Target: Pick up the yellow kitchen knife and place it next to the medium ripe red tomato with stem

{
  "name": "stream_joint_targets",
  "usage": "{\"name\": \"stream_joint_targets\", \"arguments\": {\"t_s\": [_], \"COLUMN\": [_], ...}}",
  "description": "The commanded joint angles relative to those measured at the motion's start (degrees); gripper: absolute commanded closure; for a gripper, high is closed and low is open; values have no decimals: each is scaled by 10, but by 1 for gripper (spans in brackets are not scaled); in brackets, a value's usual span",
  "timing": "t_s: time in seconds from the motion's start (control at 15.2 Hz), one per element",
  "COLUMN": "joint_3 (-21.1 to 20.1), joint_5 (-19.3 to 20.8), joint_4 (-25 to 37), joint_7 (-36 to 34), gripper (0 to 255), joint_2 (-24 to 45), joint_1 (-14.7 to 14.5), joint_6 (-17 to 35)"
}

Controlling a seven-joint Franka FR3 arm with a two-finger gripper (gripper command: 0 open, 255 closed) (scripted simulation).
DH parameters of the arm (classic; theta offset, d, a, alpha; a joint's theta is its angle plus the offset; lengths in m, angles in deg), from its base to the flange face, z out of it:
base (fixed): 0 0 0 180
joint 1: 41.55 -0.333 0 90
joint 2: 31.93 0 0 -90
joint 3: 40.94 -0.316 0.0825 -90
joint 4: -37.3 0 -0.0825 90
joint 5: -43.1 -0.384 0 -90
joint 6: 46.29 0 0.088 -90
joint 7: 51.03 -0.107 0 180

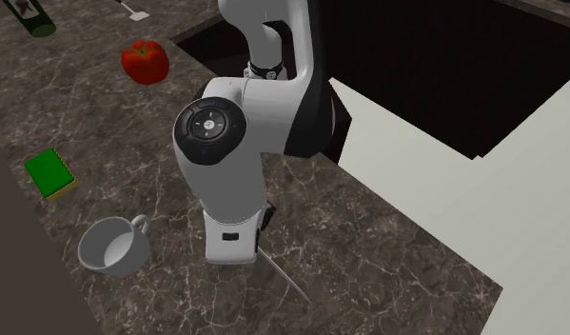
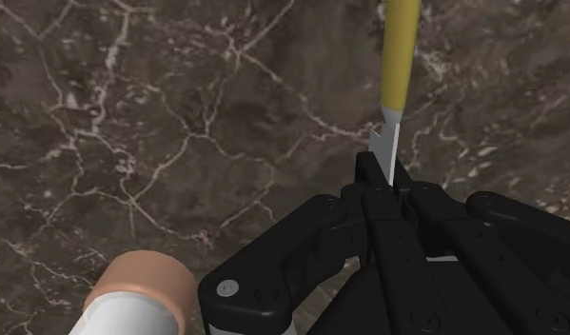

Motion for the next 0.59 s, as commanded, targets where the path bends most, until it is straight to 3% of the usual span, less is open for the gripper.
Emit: {"name": "stream_joint_targets", "arguments": {"t_s": [0.0,0.53], "joint_3": [1,4], "joint_5": [2,9], "joint_4": [7,43], "joint_7": [-1,-6], "gripper": [255,255], "joint_2": [-5,-23], "joint_1": [0,-1], "joint_6": [-12,-66]}}
